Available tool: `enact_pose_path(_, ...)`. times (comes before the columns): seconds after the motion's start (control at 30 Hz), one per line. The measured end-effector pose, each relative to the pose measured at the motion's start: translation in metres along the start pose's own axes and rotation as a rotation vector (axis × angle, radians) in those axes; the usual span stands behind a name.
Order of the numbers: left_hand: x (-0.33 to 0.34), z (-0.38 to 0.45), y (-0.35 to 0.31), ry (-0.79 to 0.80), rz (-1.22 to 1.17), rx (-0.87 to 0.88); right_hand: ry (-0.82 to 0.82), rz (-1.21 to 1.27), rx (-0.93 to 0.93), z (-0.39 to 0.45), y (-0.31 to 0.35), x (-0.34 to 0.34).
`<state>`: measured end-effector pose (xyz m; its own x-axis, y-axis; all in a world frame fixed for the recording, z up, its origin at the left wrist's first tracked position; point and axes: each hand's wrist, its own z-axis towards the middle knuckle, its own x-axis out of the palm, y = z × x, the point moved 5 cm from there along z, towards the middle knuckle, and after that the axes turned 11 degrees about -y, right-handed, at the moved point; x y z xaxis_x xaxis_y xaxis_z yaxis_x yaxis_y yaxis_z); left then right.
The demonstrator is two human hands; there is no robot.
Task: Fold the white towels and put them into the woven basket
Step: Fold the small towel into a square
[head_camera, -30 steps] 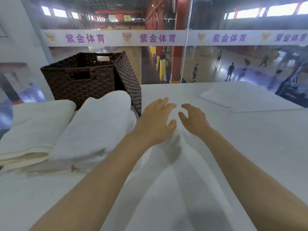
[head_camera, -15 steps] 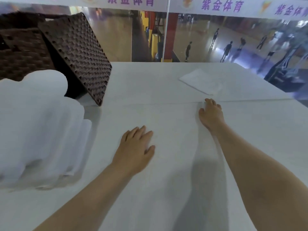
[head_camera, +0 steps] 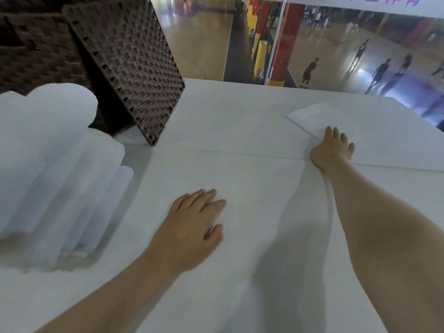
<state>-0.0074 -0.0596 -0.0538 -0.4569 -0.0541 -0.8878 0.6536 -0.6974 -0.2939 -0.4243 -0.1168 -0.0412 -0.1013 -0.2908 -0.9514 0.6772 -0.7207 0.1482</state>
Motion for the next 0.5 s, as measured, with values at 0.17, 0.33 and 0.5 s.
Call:
enact_pose_path(0.17,0.002,0.0,0.001,-0.002,0.024,-0.003,0.038,-0.125,-0.104,0.019,0.007,-0.006)
enact_pose_path(0.33,0.004,0.001,0.002,0.002,0.022,-0.001,-0.098,0.009,-0.187,0.001,0.013,-0.012)
enact_pose_path(0.5,0.006,0.004,-0.001,-0.017,-0.013,-0.013,-0.196,0.056,-0.249,-0.049,0.042,-0.03)
